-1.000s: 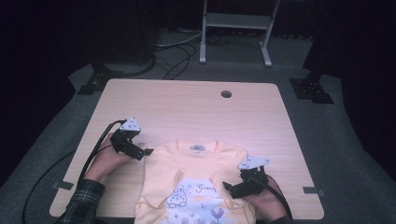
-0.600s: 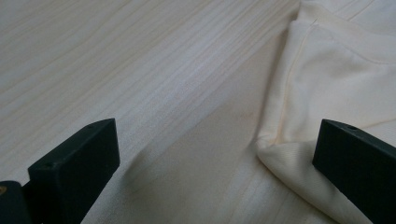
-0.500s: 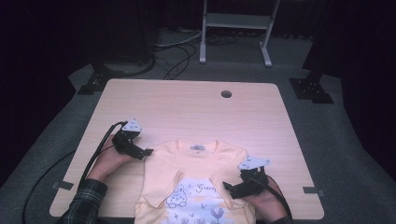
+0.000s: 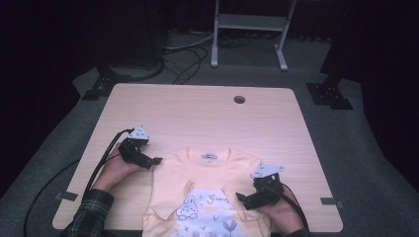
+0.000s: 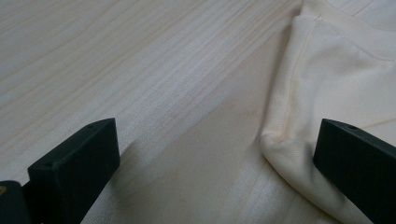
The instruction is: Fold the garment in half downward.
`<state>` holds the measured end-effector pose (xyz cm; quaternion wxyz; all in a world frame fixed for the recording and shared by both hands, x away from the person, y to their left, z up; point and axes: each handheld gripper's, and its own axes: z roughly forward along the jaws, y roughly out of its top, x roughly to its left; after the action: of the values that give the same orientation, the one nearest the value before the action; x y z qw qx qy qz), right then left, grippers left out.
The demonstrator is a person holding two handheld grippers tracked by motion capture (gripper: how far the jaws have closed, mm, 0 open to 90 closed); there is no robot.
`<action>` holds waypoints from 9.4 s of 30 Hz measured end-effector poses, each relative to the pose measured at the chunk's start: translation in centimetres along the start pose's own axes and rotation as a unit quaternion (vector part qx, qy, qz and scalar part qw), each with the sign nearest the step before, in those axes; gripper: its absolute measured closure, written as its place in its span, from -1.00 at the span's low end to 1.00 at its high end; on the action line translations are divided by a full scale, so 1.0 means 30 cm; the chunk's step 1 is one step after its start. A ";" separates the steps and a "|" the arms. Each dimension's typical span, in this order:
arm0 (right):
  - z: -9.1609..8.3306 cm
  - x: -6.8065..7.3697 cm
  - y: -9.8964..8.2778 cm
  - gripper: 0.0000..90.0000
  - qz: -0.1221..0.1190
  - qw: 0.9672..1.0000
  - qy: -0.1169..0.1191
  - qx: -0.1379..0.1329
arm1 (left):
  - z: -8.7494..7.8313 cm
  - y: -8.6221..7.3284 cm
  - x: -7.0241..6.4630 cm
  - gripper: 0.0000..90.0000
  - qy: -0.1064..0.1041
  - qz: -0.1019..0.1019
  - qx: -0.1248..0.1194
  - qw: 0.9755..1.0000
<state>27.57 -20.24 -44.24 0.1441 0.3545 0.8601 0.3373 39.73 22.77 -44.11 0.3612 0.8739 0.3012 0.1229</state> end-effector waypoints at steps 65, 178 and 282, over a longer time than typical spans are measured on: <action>0.028 -0.374 0.064 -1.00 0.004 0.999 -0.044 -0.019 | 0.001 -0.003 -0.002 -1.00 0.000 0.002 -0.005 1.000; 0.018 -0.375 0.136 0.84 0.030 0.998 0.042 -0.043 | -0.053 0.100 0.005 0.82 -0.055 0.003 -0.004 0.998; -0.134 -0.328 0.129 0.84 0.029 0.995 0.065 -0.072 | -0.209 0.061 -0.129 0.85 -0.052 -0.046 -0.067 0.995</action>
<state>34.58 -27.10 -38.58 0.1032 0.3455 0.8306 0.4244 34.76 22.87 -38.37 0.4394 0.8382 0.3130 0.0802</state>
